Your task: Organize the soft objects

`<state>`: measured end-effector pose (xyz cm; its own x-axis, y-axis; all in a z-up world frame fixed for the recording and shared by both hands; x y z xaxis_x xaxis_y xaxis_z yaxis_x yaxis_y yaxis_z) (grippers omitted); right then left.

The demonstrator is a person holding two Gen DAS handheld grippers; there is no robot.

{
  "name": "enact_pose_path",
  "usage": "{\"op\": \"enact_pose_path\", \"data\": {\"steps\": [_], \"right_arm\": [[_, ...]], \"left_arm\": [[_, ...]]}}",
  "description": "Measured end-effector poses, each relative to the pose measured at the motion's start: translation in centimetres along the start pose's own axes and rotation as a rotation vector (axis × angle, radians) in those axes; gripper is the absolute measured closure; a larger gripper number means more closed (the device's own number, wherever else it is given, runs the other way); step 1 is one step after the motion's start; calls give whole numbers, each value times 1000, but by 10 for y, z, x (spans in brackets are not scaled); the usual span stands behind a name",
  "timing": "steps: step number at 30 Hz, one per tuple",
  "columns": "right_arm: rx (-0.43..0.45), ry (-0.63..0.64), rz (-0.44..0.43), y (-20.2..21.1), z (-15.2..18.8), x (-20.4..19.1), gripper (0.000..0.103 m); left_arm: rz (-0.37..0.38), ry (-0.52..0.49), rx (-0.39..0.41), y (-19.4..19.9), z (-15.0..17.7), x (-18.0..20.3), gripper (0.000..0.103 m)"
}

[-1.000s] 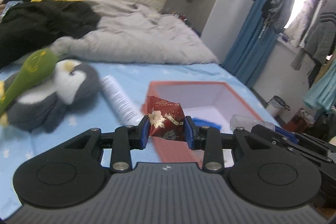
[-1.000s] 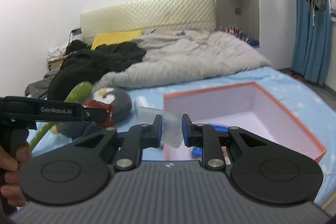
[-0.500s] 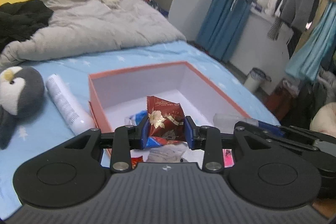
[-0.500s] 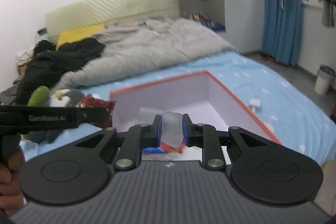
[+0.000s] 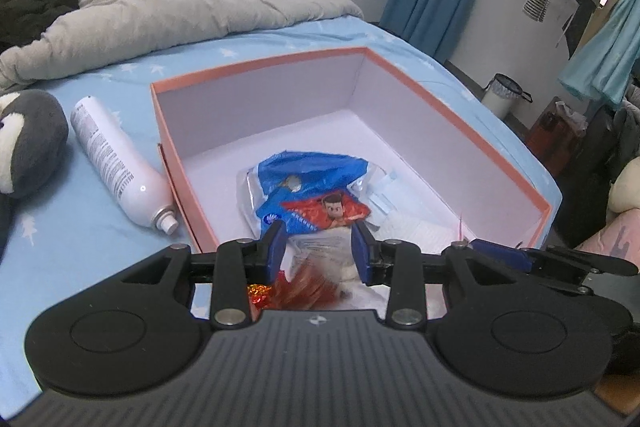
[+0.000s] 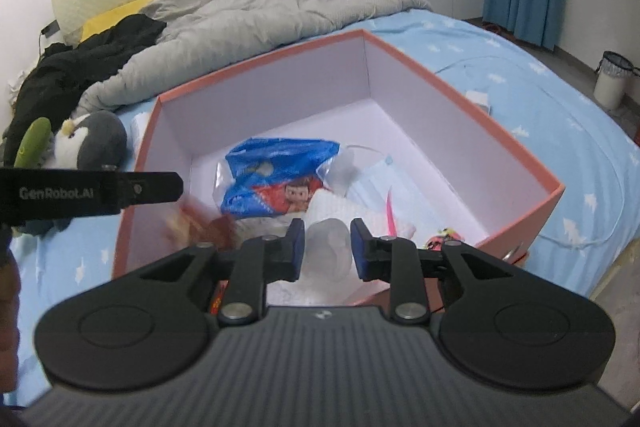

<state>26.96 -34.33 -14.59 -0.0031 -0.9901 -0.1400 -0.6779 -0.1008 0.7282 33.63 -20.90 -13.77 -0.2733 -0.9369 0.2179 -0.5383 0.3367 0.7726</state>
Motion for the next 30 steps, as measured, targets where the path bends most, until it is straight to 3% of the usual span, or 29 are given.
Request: {"op": "enact_pose_path", "data": {"steps": [1,3,9,18,30], "right_arm": [[-3,-3,1,-1,0,0,71],[-1,-15,-9,-1,-1,1,64],[62,-30,-32,22,-14,0,63],[212,-19,-59,98,-37,-16,63],[285,2,-69,168,-32,-30,63]], "left_arm": [[-2,1,-2,1,0,-1,50],[-5,-2,14,5,0,-2,50],[13,1,69,39,-5,0,50],[35,-22,199,121,-15,12,50],[23,-59,263,203,4,28,50]]}}
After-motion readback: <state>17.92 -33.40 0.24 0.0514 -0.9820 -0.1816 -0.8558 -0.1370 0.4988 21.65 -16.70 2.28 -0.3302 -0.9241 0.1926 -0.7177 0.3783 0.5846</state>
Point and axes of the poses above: each gripper's, at about its wrist camera, not at the fingertips, and y roughly against the way its jaws point, x to its right, z to its underside, the point moved 7 cm from there along -y, roughly the way its jaws point, and after that the axes turned 4 degrees about -x, right-handed, at the moved point
